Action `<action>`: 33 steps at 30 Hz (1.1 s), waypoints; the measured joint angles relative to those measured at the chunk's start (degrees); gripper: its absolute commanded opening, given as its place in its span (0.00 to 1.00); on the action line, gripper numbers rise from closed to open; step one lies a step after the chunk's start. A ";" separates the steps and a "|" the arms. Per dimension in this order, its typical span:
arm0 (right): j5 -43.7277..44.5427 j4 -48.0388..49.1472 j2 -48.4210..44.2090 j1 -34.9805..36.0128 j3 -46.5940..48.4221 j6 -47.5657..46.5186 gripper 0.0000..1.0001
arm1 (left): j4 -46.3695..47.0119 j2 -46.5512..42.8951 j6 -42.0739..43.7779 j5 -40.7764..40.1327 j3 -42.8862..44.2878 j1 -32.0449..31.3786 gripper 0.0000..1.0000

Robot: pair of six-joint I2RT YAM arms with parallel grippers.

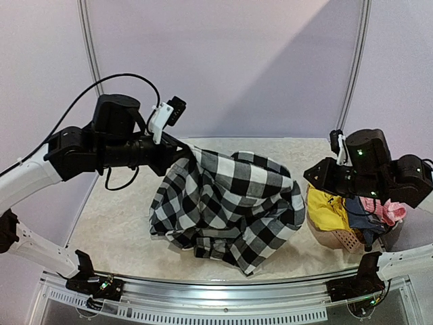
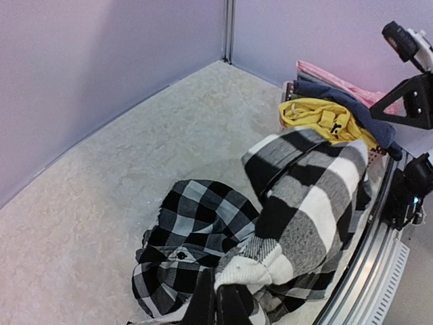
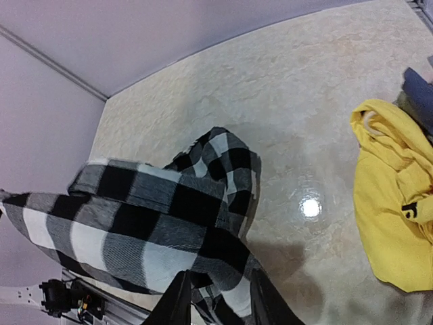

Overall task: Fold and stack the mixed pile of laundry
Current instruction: Adjust the crumpled shirt at the center of the board.

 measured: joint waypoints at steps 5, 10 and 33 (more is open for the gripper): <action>1.62 -6.47 -4.24 -0.17 -0.85 1.27 0.63 | -0.07 6.03 -0.35 4.20 1.77 0.02 0.00; 0.63 -8.79 -7.23 -0.17 -0.76 -2.84 0.69 | -0.96 11.45 0.46 7.91 3.98 -0.13 0.00; -12.52 8.57 10.10 -0.17 5.68 -31.76 0.71 | -14.19 6.32 -11.19 7.08 1.11 1.57 0.96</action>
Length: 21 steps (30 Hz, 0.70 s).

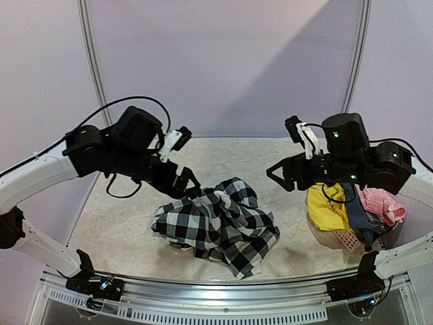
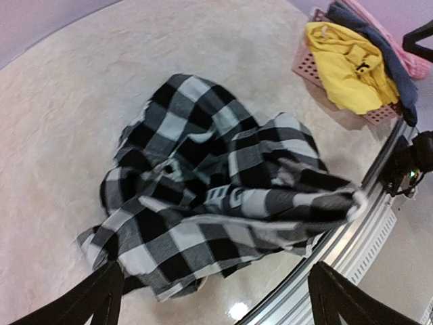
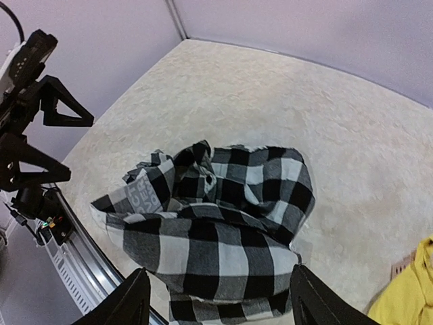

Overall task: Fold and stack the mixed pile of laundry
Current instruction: Adjust the crumpled shirt at the center of the board.

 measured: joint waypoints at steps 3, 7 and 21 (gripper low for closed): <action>-3.39 2.14 5.75 0.00 3.76 -4.13 0.71 | -3.17 -6.64 -5.22 -2.62 -3.91 1.99 0.97; -9.70 5.33 13.90 0.00 8.02 -8.02 0.71 | -8.09 -15.04 -11.78 -4.85 -8.79 3.48 0.96; -27.87 -7.54 41.24 0.13 47.45 -19.32 0.62 | -14.14 -15.50 -20.46 -4.00 -20.31 14.51 0.92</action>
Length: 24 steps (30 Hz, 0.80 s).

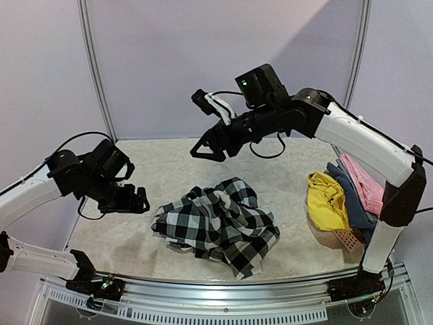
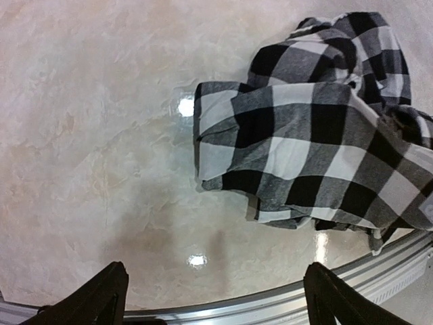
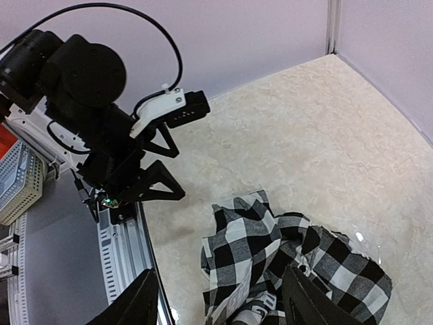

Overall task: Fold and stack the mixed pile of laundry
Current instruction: Adjust the crumpled shirt at the center of the board.

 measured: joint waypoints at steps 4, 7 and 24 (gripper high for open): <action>-2.14 -6.47 4.52 1.03 5.64 -2.12 0.60 | 0.76 1.36 -1.16 0.87 -2.12 1.29 0.90; -2.36 -11.13 9.25 2.80 10.05 -4.17 0.59 | 2.49 1.44 -1.88 2.03 -3.58 1.95 0.86; 6.88 -21.92 24.72 5.66 17.59 -8.35 0.60 | 18.95 12.81 -1.90 8.39 -13.88 7.37 0.57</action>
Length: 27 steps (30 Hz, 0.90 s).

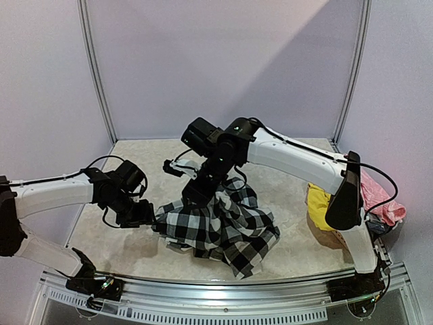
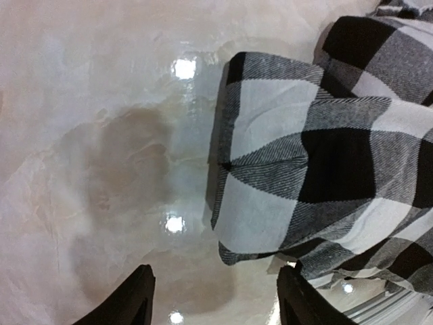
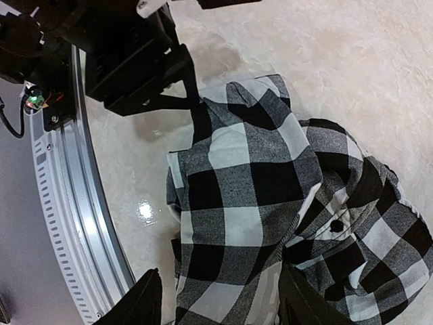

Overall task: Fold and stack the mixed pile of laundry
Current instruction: Adjust the crumpled shirt at the center of the board.

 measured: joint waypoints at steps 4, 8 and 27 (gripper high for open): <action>0.50 0.04 0.00 0.00 0.55 0.50 0.60 | 3.93 2.89 1.11 1.01 -0.24 0.90 0.44; 1.09 0.07 0.00 0.00 0.57 1.57 0.60 | 7.54 5.97 2.34 2.62 0.17 1.38 0.18; 9.01 9.99 -20.26 -3.52 -18.56 11.74 0.64 | 1.40 3.43 9.49 3.50 27.87 1.14 0.00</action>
